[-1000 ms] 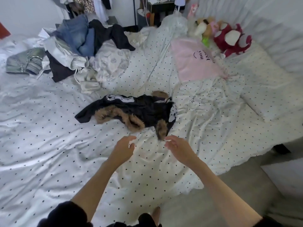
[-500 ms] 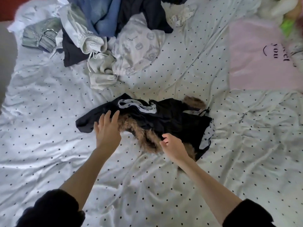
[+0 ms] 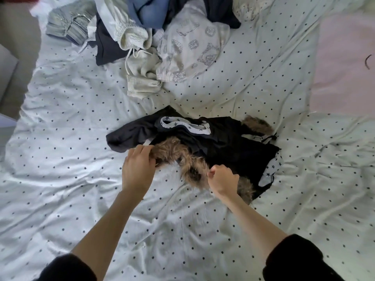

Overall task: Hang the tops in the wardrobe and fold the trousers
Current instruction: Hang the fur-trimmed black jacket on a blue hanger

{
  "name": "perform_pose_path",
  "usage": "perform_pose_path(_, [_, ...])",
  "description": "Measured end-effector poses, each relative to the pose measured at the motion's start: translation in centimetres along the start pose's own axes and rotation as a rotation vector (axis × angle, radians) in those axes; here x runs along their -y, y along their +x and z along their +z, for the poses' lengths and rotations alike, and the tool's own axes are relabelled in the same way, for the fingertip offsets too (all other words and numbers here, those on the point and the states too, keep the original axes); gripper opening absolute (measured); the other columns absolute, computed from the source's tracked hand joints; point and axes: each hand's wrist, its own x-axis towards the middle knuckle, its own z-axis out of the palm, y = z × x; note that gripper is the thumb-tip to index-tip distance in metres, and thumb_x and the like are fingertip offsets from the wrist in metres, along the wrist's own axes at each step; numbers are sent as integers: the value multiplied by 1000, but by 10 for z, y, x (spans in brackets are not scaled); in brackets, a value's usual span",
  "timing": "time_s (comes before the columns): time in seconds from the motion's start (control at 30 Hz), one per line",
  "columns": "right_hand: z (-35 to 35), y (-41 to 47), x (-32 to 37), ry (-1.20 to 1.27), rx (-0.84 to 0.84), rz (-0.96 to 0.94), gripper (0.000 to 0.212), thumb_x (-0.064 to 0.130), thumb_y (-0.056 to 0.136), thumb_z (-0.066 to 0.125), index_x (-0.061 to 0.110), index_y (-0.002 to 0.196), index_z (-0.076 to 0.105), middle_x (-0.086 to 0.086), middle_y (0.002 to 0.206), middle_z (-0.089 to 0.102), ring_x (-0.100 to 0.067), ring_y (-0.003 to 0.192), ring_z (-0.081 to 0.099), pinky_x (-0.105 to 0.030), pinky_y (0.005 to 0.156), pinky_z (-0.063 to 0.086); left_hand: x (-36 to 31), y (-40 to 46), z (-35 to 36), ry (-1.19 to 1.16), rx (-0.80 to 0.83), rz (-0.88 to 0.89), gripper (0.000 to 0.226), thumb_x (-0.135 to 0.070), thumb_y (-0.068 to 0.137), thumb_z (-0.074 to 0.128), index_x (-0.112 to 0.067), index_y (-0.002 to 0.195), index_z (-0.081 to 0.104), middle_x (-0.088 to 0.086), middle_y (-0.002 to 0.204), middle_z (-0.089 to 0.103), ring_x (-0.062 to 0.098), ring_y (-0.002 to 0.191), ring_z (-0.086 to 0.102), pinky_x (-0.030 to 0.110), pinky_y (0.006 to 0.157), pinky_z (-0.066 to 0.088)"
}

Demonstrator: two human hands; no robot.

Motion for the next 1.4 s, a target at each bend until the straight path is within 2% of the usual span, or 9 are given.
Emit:
perform_pose_path(0.2, [-52, -63, -20, 113, -23, -63, 14, 18, 94, 49, 13, 83, 55, 0, 86, 60, -17, 81, 58, -37, 88, 43, -11, -42, -35, -152, 42, 58, 33, 11, 81, 51, 0, 108, 65, 15, 101, 61, 34, 92, 57, 37, 76, 45])
perform_pose_path(0.43, [-147, -129, -32, 137, -173, -191, 17, 14, 94, 53, 14, 77, 50, 1, 72, 54, -17, 65, 52, -32, 67, 44, -39, -88, -115, -221, -94, 113, 36, 15, 79, 51, 0, 107, 67, 17, 108, 61, 35, 96, 58, 32, 78, 42])
perform_pose_path(0.6, [-231, -183, -7, 208, -287, -343, 14, 18, 95, 52, 14, 81, 54, -5, 90, 64, -21, 85, 56, -29, 72, 41, -77, -118, -200, -257, -292, 186, 33, 13, 79, 52, 0, 106, 67, 19, 107, 62, 36, 98, 58, 29, 84, 40])
perform_pose_path(0.73, [-292, -245, 14, 358, -390, -487, 11, 17, 93, 56, 9, 88, 62, 0, 94, 65, -14, 91, 57, -29, 82, 44, -100, -147, -271, -244, -474, 221, 31, 14, 78, 52, 1, 102, 67, 20, 105, 64, 36, 99, 58, 28, 87, 37])
perform_pose_path(0.83, [-308, -278, 25, 334, -297, -591, 12, 19, 90, 61, 8, 87, 66, 2, 90, 66, -12, 89, 59, -27, 81, 44, -98, -169, -296, -231, -515, 201, 33, 17, 77, 50, 3, 100, 68, 20, 106, 62, 37, 100, 58, 25, 88, 35])
perform_pose_path(1.0, [-276, -318, 34, 24, 41, -668, 9, 24, 85, 67, 19, 77, 68, 5, 81, 67, -12, 80, 62, -25, 76, 47, -72, -224, -328, -198, -545, 198, 44, 23, 72, 46, -2, 95, 73, 17, 100, 57, 31, 94, 57, 13, 84, 31])
perform_pose_path(1.1, [-252, -334, 57, -16, 151, -698, 12, 22, 88, 63, 15, 91, 72, 12, 76, 63, -7, 79, 60, -19, 74, 46, -47, -248, -345, -214, -549, 268, 49, 25, 67, 44, -9, 85, 76, 2, 91, 59, 21, 88, 58, 13, 82, 35])
perform_pose_path(1.27, [-221, -379, 154, 193, 161, -941, 32, 25, 90, 62, 18, 121, 61, 8, 109, 62, -6, 100, 57, -20, 92, 44, 7, -295, -385, -200, -576, 383, 46, 24, 70, 55, -16, 80, 76, -25, 89, 56, 1, 87, 52, 7, 82, 37])
perform_pose_path(1.4, [-183, -428, 242, 263, 308, -1116, 49, 21, 88, 65, 16, 134, 50, 7, 122, 57, -4, 107, 53, -6, 83, 41, 67, -334, -423, -324, -646, 273, 47, 20, 73, 57, -25, 77, 71, -17, 84, 63, -4, 85, 54, 4, 78, 37])
